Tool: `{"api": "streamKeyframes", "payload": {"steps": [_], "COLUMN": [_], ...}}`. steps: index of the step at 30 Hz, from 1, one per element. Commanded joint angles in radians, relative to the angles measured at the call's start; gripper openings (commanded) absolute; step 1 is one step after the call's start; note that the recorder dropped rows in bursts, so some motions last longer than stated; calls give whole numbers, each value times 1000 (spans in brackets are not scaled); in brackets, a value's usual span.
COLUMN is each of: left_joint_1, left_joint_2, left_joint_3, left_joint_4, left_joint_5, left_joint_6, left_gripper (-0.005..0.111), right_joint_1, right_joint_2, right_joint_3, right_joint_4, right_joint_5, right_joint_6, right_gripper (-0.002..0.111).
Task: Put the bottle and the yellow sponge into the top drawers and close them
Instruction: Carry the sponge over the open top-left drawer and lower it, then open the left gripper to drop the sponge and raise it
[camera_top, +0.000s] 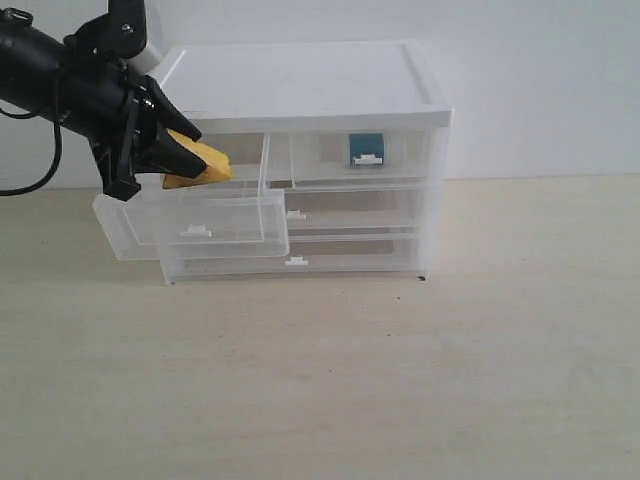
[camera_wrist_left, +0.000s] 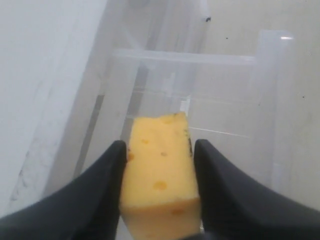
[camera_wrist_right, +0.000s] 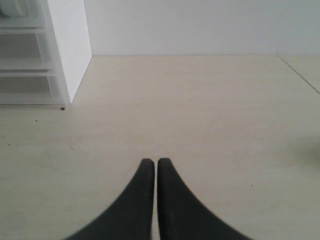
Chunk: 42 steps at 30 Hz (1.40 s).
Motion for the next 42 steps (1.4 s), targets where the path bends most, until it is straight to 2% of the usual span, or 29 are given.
{"api": "streamKeyframes", "payload": {"steps": [1, 5, 20, 26, 31, 37, 42], "left_joint_1": [1, 1, 1, 1, 1, 1, 1], "left_joint_2": [26, 27, 27, 30, 40, 43, 43], "left_joint_3": [-7, -7, -7, -7, -7, -7, -7], "left_joint_4": [-21, -54, -72, -72, -73, -73, -121], "left_joint_5": [-22, -107, -90, -101, -112, -140, -167], "left_joint_6": [7, -4, 0, -4, -23, -49, -49], "left_gripper": [4, 4, 5, 26, 34, 60, 61], "right_joint_1": [-2, -2, -2, -2, -2, -2, -2], "right_joint_2": [-6, -6, -6, -6, -6, -6, -6], "right_joint_3": [4, 4, 4, 4, 4, 4, 4], "right_joint_4": [-8, -8, -8, -8, -8, -8, -8], "right_joint_5": [-8, -8, -8, -8, -8, -8, -8], "right_joint_6": [0, 0, 0, 0, 0, 0, 0], "right_gripper": [0, 0, 0, 0, 0, 0, 0]}}
